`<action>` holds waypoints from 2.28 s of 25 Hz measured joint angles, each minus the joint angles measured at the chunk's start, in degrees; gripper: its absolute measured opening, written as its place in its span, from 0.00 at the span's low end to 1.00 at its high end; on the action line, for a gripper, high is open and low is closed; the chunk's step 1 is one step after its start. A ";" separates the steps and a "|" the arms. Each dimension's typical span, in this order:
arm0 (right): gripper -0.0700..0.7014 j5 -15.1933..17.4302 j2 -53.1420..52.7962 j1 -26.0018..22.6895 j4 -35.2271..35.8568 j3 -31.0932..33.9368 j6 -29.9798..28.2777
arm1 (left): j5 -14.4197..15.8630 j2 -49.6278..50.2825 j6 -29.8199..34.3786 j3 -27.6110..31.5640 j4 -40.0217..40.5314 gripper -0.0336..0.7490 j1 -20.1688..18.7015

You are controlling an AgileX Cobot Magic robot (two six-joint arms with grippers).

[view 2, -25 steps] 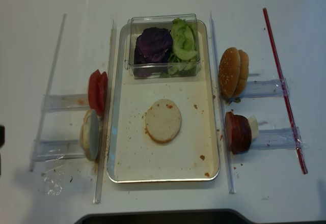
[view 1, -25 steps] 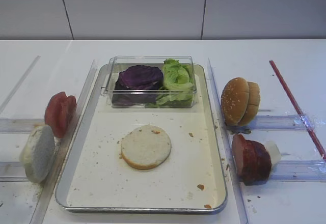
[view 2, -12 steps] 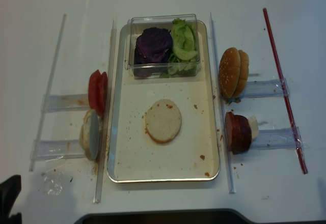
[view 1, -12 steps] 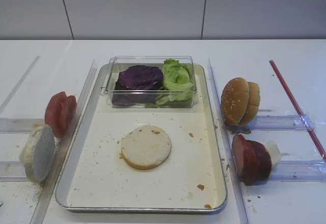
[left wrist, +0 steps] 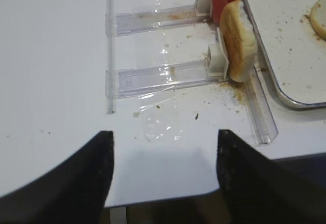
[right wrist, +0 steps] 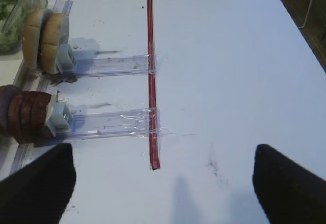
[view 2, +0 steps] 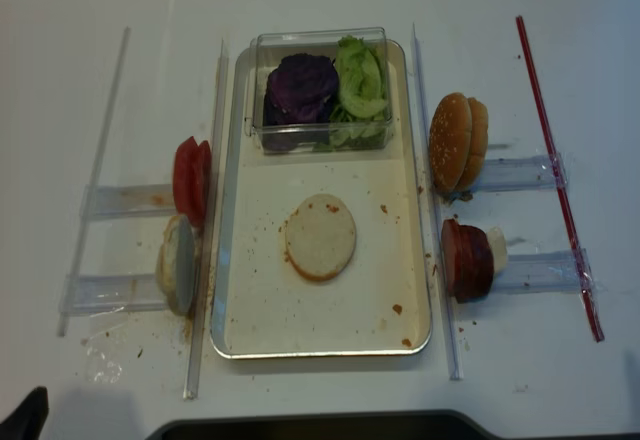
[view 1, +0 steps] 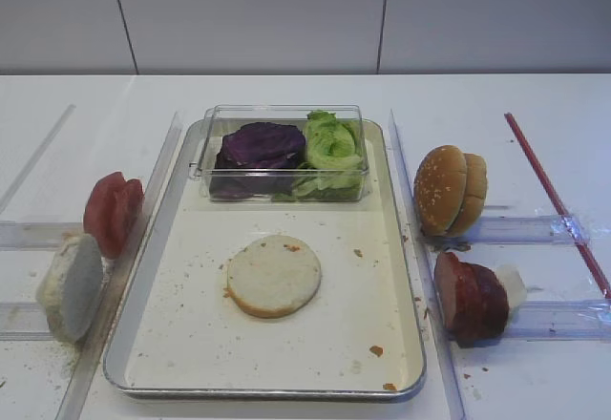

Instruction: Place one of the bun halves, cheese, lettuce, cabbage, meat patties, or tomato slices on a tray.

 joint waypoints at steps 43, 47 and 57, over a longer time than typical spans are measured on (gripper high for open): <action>0.99 0.00 0.00 0.00 -0.10 0.00 0.00 | -1.27 -5.08 -3.64 1.64 1.26 0.61 -1.74; 0.99 0.00 0.00 0.00 -0.10 0.00 0.00 | -1.27 -5.08 -3.85 1.64 1.26 0.61 -1.74; 0.99 0.00 0.00 0.00 -0.10 0.00 -0.10 | -1.27 -5.08 -4.26 1.64 1.82 0.63 -1.74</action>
